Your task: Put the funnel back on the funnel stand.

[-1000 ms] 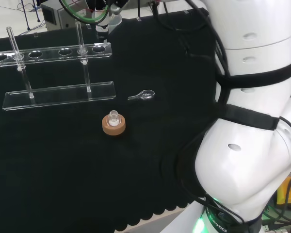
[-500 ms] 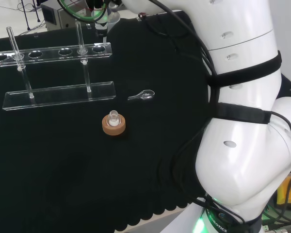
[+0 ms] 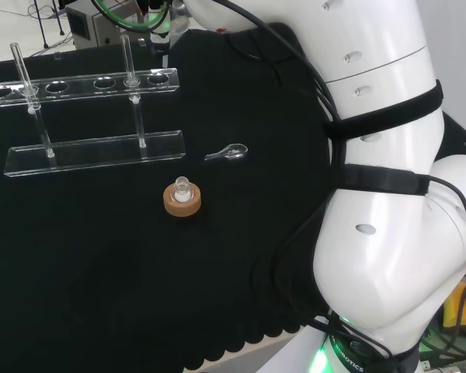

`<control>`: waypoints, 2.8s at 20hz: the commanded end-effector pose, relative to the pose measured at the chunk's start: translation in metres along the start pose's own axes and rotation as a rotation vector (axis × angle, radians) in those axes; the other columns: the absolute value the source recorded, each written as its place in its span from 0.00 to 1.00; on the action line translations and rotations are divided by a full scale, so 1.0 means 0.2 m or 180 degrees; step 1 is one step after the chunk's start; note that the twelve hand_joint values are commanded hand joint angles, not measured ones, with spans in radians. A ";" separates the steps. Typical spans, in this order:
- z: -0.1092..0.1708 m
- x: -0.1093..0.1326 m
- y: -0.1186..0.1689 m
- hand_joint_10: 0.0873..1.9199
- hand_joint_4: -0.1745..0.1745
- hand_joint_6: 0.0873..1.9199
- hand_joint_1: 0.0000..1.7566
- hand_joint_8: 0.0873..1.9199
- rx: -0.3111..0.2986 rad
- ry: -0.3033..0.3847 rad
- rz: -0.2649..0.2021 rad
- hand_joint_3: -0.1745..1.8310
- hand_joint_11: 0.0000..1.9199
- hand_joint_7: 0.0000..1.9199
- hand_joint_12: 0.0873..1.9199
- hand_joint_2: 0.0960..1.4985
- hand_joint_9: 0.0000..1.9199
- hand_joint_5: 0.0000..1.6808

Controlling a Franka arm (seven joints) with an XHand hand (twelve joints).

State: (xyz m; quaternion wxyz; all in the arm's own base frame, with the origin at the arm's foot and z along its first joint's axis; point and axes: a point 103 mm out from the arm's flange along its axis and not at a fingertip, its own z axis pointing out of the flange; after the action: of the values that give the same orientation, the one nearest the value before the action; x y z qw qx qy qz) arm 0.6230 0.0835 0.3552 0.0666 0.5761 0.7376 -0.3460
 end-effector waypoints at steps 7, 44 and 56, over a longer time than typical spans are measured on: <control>0.09 0.04 0.00 0.00 1.00 0.43 0.60 0.22 0.0111 -0.0008 -0.0095 0.10 0.67 0.63 0.37 0.68 0.83 0.63; 0.12 0.23 0.09 0.00 0.45 0.34 0.53 0.28 0.0515 -0.0001 -0.0109 0.06 0.62 0.49 0.40 0.65 0.74 0.49; 0.09 0.18 -0.01 0.00 0.34 0.00 0.26 0.29 0.0474 0.0164 -0.0081 0.00 0.34 0.04 0.62 0.56 0.35 0.09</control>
State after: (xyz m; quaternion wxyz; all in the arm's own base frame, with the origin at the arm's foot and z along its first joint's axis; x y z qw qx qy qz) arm 0.6285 0.1107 0.3340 0.0323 0.5807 0.7252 -0.3686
